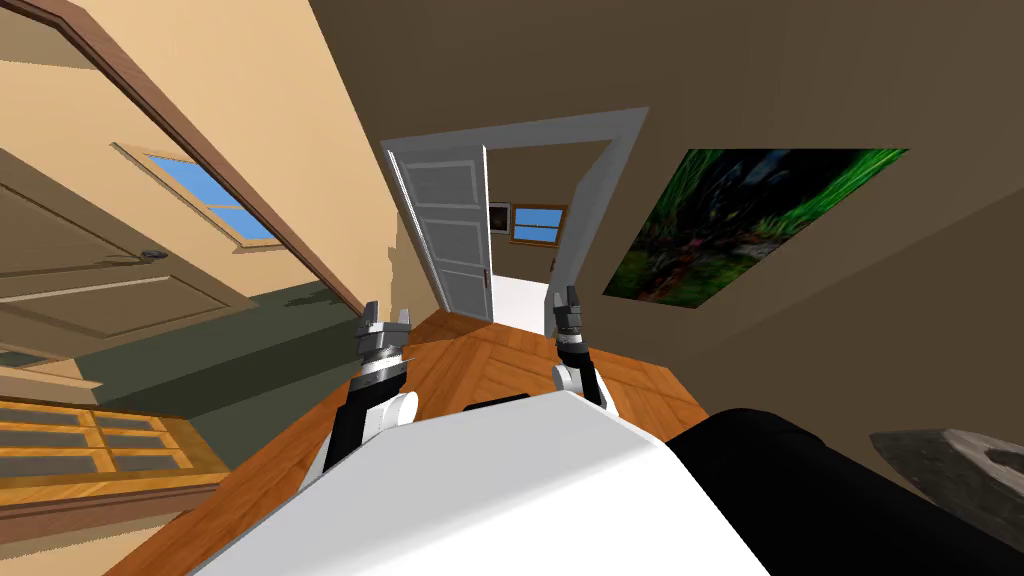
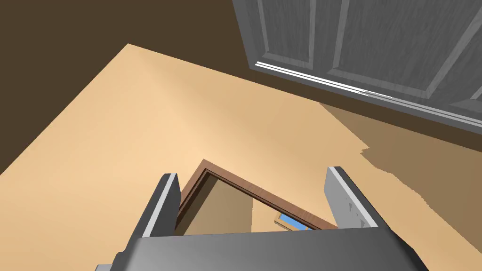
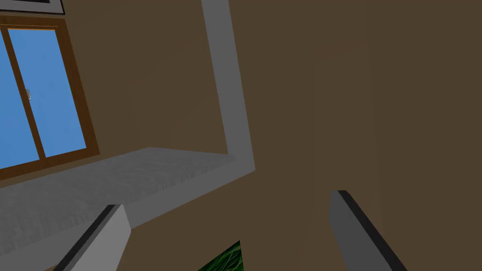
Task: Push the door open
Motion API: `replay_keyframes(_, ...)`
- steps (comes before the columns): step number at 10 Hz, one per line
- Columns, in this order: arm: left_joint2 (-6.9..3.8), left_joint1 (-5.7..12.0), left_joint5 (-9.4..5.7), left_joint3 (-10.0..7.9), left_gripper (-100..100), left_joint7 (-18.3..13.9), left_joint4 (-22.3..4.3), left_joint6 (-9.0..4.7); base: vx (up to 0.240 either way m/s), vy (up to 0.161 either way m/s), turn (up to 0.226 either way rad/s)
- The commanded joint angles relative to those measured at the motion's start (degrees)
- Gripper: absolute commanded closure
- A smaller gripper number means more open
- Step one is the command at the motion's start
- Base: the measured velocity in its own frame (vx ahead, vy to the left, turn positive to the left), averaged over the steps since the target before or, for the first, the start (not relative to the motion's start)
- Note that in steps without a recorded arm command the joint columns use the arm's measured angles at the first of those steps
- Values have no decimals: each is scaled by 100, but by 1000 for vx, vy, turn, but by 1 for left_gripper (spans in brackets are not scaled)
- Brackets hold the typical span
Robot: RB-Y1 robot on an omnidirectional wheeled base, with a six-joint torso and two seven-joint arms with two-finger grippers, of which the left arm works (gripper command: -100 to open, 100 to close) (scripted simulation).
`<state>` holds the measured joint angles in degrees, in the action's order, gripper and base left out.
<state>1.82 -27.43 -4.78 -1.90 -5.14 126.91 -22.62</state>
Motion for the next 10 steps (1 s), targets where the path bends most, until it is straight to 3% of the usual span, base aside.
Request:
replay_keyframes(1, -92, 68, -90, 22, -100, -135, -199, -74, 50, 31, -157)
replay_keyframes(10, -454, 484, -645, 155, -100, -966, -1425, -528, 128, 62, -147)
